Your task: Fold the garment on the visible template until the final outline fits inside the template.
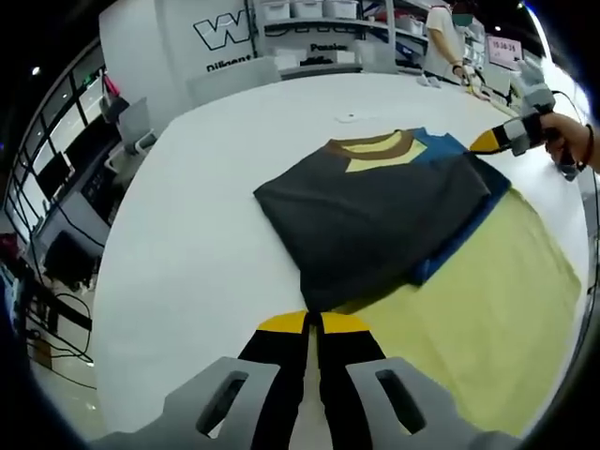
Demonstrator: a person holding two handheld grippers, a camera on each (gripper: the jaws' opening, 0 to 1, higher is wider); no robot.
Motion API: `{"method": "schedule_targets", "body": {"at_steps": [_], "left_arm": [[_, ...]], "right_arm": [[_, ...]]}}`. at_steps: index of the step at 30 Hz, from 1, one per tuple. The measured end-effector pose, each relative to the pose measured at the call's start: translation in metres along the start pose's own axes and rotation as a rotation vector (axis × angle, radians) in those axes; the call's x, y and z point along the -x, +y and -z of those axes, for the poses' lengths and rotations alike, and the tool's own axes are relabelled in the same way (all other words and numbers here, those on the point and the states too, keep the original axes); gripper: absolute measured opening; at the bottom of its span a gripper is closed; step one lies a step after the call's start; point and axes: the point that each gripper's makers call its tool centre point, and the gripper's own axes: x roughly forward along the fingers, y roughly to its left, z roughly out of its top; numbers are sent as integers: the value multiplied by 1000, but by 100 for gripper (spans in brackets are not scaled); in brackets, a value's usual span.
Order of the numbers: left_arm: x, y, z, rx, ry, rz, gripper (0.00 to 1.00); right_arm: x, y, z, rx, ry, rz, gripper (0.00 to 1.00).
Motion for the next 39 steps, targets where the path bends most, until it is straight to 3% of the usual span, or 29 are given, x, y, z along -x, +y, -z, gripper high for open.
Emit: {"method": "schedule_targets", "body": {"at_steps": [8, 14, 19, 23, 30, 34, 39], "left_arm": [[2, -2, 1, 16, 0, -2, 4], [3, -3, 1, 21, -1, 2, 4], [3, -4, 2, 41, -3, 11, 4], [3, -4, 2, 39, 1, 10, 4], [3, -4, 2, 53, 3, 13, 4], [3, -4, 2, 64, 6, 16, 4], [3, -4, 2, 59, 12, 20, 4]], "right_arm": [[4, 9, 25, -13, 30, -40, 18], [2, 14, 39, 0, 43, -47, 15], [2, 15, 42, 3, 52, -41, 10], [0, 15, 48, 38, 68, -33, 0], [4, 14, 49, 57, 86, -26, 0], [10, 4, 53, 118, 123, 30, 0], [13, 7, 54, 114, 129, 35, 0]]}}
